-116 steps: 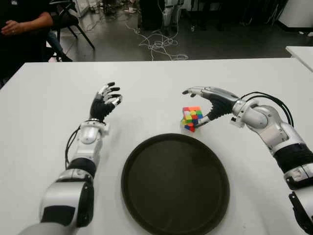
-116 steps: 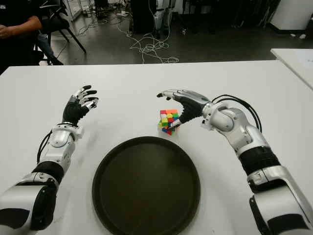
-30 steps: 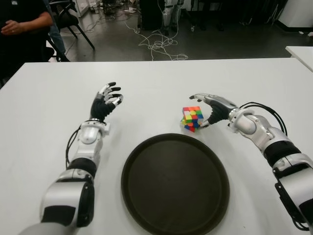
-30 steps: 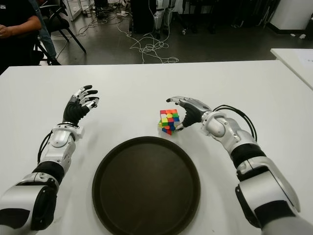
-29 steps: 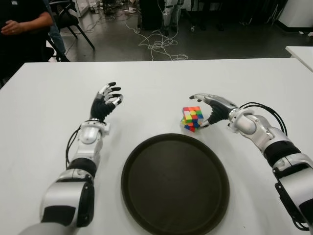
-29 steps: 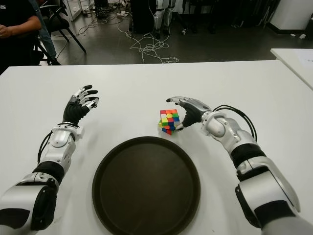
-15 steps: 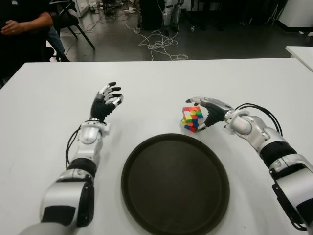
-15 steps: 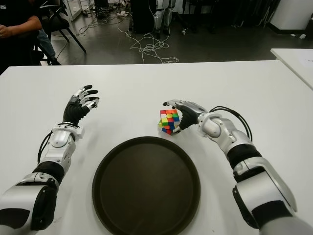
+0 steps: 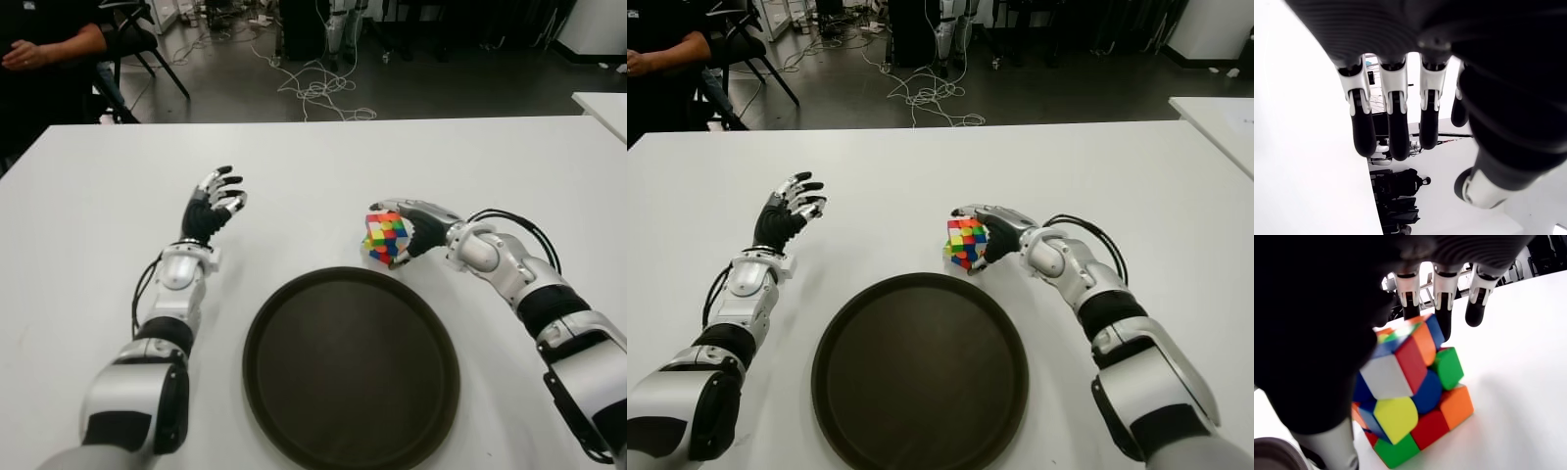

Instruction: Pick up the Rubik's Cube and put it in the plate

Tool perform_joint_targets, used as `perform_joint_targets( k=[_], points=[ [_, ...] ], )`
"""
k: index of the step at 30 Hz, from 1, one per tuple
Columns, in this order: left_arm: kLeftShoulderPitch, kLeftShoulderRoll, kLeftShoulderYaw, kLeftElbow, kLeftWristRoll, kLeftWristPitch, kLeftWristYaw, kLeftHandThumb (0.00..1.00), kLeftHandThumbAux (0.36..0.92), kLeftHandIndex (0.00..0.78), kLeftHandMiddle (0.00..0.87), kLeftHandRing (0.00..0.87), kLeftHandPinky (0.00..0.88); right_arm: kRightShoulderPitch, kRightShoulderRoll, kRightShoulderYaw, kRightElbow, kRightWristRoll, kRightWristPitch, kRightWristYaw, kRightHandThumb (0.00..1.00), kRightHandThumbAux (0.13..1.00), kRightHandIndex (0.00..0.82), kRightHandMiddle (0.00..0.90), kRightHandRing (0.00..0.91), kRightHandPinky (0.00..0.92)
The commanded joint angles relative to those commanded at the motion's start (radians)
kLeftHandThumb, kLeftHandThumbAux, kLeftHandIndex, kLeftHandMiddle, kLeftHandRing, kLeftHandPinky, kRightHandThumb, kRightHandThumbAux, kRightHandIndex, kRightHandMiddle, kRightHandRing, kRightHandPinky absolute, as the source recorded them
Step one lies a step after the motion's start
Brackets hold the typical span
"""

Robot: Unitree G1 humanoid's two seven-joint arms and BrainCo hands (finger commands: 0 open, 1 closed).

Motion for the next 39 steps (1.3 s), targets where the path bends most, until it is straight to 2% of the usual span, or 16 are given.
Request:
perform_joint_targets(
  k=[8,21,29,34,39],
  points=[
    [0.001,-0.001,0.001,-0.001,-0.002,0.0,-0.002,0.1,0.782,0.172,0.25,0.279,0.349,0.001,0.002,0.012,0.006,-0.006,0.003,-0.003,0.0,0.877,0.115,0.143,0.147,0.16],
    [0.001,-0.001,-0.003,-0.006,0.004,0.003,0.004,0.081,0.776,0.177,0.258,0.285,0.339,-0.014,0.01,0.042,0.038,-0.03,-0.002,-0.004,0.0,0.886,0.132,0.138,0.137,0.159],
    [0.003,0.001,-0.004,-0.003,0.005,-0.007,0.007,0.084,0.755,0.183,0.26,0.29,0.354,-0.01,0.013,0.049,0.046,-0.045,-0.008,-0.065,0.0,0.88,0.143,0.125,0.126,0.137],
    [0.005,0.001,-0.004,-0.005,0.003,-0.007,0.004,0.061,0.755,0.18,0.251,0.278,0.323,-0.002,0.018,0.041,0.036,-0.043,0.026,-0.088,0.0,0.874,0.154,0.139,0.136,0.141],
    [0.004,0.002,-0.005,-0.006,0.004,-0.003,0.003,0.062,0.771,0.172,0.247,0.275,0.338,0.001,0.023,0.036,0.035,-0.038,0.059,-0.098,0.0,0.864,0.153,0.152,0.149,0.149]
  ],
)
